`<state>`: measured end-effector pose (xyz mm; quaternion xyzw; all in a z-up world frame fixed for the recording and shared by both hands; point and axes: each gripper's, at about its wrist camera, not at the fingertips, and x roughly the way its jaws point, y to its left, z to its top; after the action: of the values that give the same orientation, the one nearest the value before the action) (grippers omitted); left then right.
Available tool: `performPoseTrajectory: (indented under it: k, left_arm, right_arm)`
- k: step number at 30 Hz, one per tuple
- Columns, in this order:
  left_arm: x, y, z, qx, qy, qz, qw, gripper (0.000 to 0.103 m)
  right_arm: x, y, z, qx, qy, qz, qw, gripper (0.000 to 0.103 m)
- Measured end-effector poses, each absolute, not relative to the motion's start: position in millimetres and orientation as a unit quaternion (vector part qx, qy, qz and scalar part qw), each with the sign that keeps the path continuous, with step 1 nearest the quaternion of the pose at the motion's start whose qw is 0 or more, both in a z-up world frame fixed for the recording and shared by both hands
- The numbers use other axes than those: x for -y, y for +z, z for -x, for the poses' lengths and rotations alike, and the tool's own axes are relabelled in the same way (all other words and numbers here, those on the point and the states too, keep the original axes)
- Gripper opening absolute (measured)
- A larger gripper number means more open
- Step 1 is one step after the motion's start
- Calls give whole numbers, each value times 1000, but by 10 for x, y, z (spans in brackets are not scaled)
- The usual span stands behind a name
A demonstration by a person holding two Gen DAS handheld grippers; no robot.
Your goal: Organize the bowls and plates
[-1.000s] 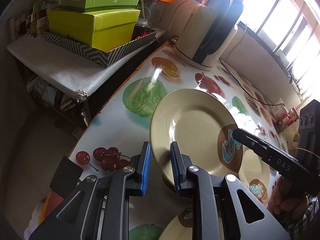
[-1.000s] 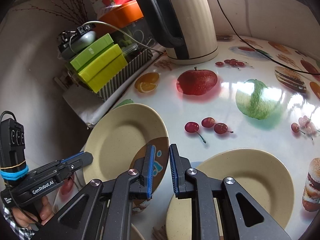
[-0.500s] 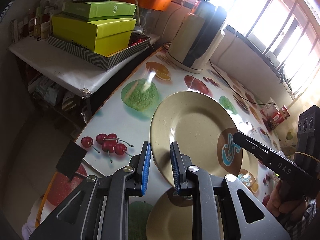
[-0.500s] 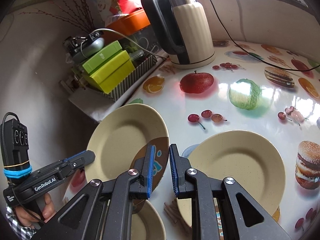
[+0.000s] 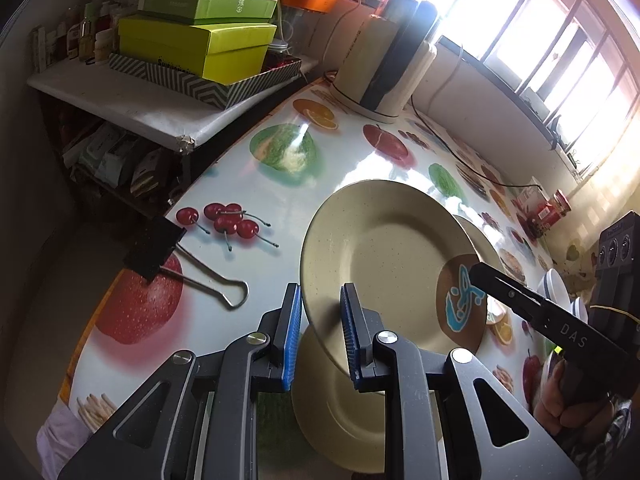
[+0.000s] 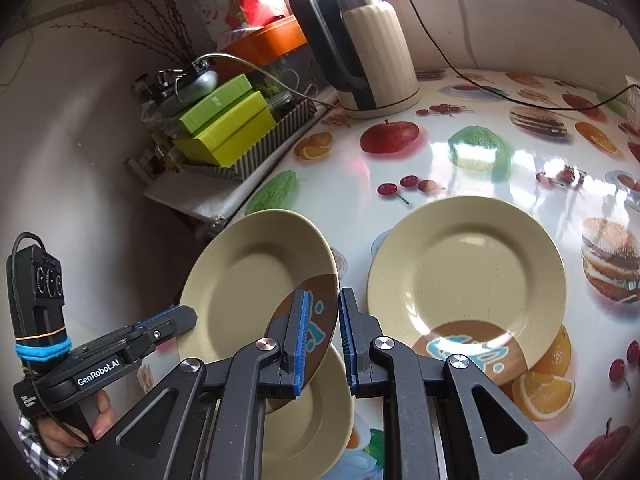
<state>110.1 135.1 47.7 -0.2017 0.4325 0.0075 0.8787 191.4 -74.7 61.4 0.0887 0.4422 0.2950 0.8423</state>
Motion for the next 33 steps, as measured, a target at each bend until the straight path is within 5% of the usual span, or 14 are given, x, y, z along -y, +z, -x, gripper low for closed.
performPoseTrajectory:
  k: [33]
  left_arm:
    - [-1187,306,-701,-456,6,196,868,21]
  right_arm:
    - [949,335,-1414,-463,281,-109,833,16]
